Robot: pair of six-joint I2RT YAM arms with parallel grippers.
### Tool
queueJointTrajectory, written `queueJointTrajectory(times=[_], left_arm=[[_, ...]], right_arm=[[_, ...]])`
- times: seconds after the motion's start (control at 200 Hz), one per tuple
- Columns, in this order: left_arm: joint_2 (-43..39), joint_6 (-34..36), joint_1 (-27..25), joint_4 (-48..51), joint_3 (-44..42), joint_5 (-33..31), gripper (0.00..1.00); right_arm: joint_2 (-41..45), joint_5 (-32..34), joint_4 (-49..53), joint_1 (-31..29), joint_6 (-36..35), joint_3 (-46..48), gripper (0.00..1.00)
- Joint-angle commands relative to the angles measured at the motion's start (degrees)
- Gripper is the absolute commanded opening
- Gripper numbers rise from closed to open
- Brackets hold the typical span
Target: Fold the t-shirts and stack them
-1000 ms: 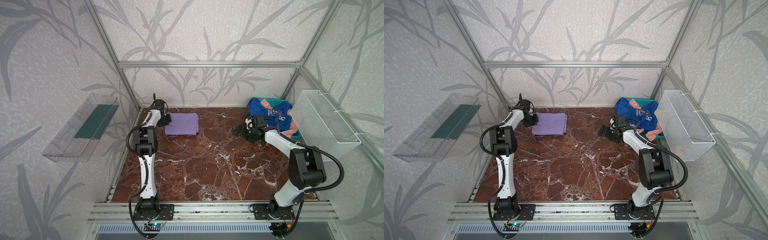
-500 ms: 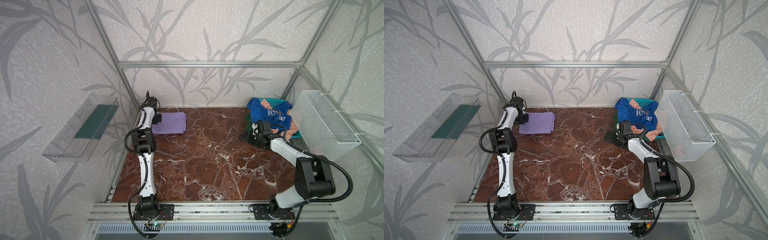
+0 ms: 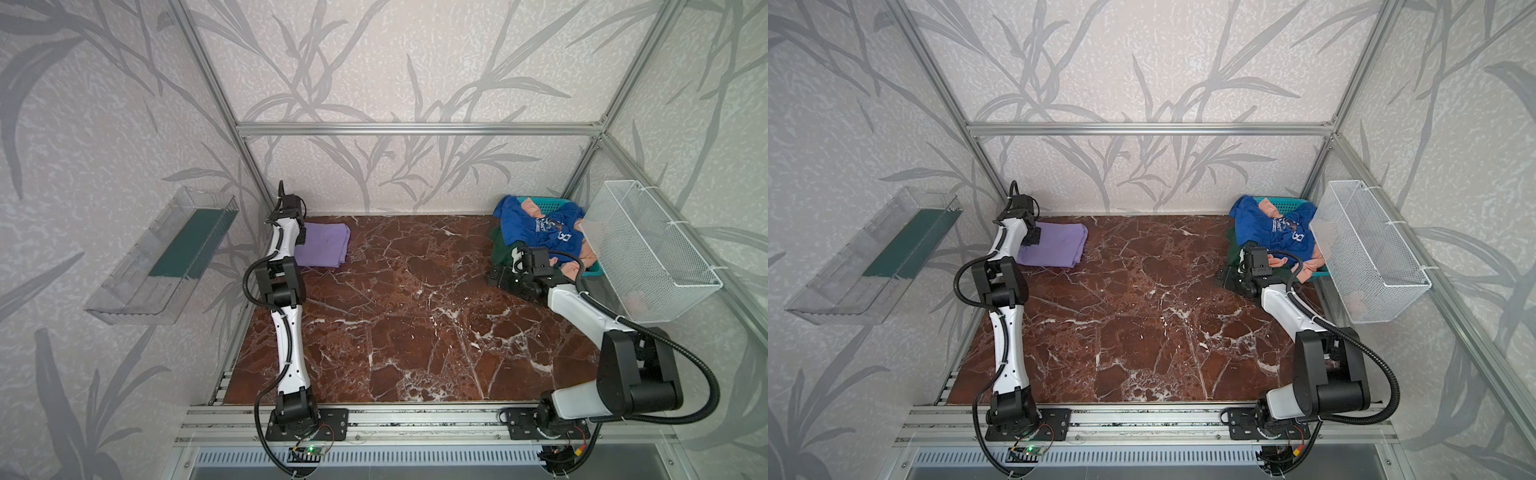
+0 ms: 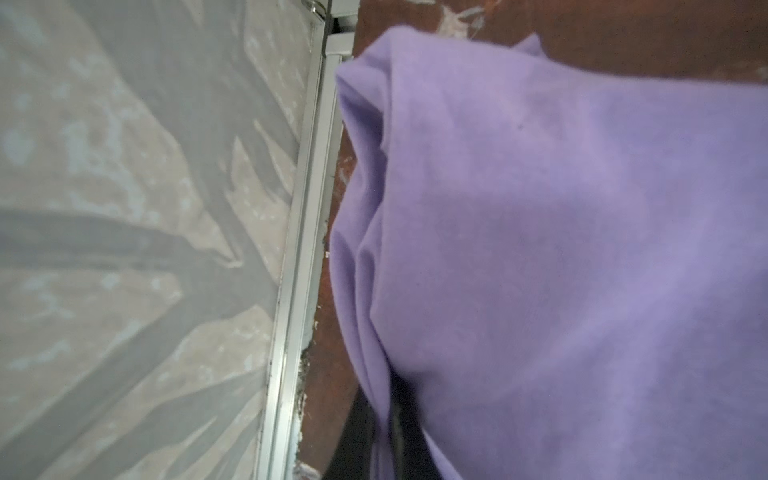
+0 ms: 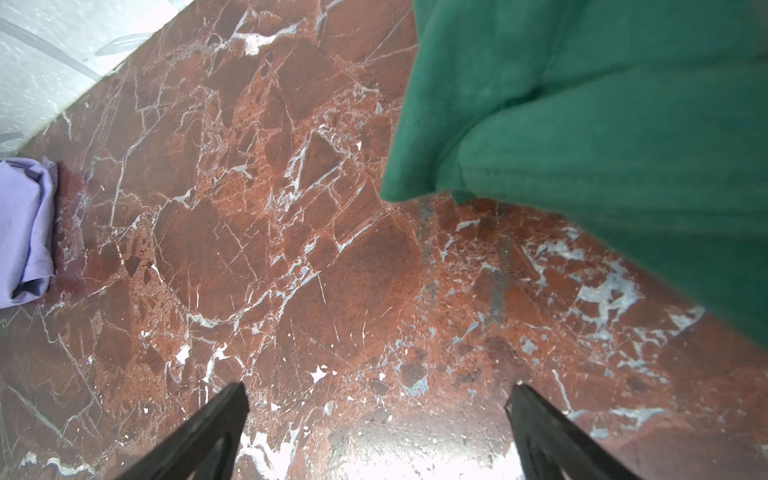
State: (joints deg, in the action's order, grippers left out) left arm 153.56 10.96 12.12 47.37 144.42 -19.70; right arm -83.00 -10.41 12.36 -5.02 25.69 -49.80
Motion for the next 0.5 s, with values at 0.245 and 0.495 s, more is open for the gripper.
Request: queueJointTrajectory(times=[0.245,0.495], left_arm=[[-10.6,-1.2,-0.9,-12.0,-14.9,-1.6,0.79],[-21.8,-5.5,-1.6,-20.2,-31.7,-4.5,0.8]], right_arm=[[4.1,1.7,0.5,0.1,0.8,1.3,0.99],[9.3,0.9,0.4,0.1,0.9,2.7,0.99]])
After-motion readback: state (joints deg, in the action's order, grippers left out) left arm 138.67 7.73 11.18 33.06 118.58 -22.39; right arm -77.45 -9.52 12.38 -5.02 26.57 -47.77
